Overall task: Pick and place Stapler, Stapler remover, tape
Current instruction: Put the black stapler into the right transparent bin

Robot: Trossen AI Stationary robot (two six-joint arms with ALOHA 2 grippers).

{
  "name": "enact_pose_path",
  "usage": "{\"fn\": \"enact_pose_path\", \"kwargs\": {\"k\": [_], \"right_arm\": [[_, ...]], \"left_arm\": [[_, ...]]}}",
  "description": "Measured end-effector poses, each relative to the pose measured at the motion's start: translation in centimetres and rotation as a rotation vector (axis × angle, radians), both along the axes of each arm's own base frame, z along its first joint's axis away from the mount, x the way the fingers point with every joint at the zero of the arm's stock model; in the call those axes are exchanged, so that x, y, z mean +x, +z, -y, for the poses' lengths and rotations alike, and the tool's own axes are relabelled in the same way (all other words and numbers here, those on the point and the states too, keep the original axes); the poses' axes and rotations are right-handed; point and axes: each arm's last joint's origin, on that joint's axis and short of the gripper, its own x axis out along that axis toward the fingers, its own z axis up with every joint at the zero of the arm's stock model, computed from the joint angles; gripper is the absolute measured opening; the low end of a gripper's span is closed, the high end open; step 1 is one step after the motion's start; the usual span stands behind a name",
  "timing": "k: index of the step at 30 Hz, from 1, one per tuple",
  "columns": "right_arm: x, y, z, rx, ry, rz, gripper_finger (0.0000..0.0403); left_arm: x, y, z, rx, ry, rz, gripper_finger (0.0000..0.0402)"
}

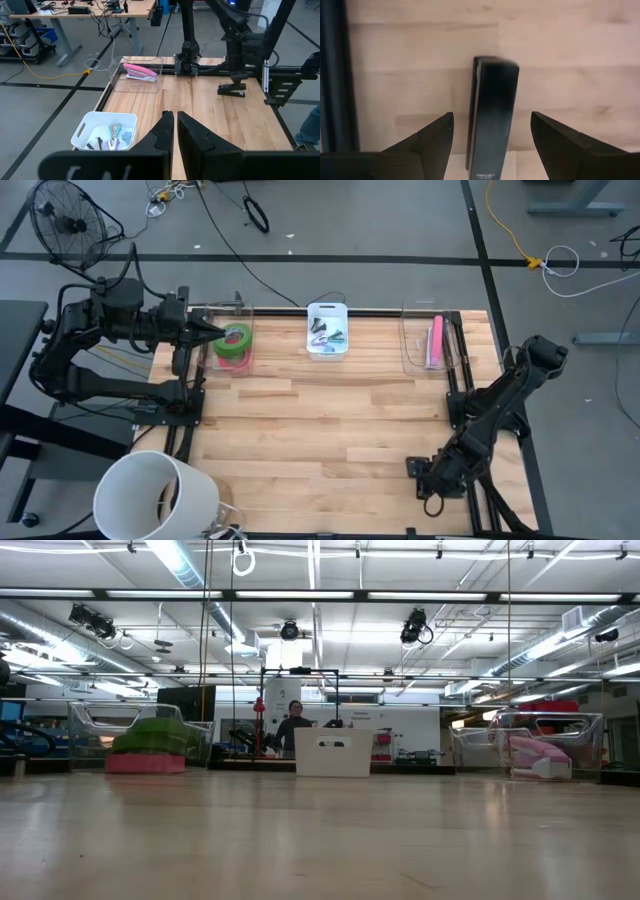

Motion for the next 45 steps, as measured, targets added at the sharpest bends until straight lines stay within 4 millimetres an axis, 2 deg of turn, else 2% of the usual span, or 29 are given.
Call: {"fn": "enact_pose_path", "kwargs": {"k": [8,18,22,33,45], "right_arm": [[0.5,-2.4,1.6,0.005,-0.090,-0.009,0.0262],[0.3,-4.4,3.0,0.035,-0.174,-0.073,0.0259],[0.0,-4.8,3.2,0.040,-0.168,-0.101,0.0235],[0.3,-4.8,3.0,0.071,-0.165,-0.073,0.0113],[0.3,-4.7,2.8,0.105,-0.200,-0.108,0.0113]], "left_arm": [[0.0,0.0,0.0,0.000,0.000,0.000,0.0028],[0.0,0.0,0.0,0.000,0.000,0.000,0.0028],[0.0,0.0,0.0,0.000,0.000,0.000,0.0028],[0.0,0.0,0.0,0.000,0.000,0.000,0.0028],[0.0,0.0,0.0,0.000,0.000,0.000,0.0028]]}}
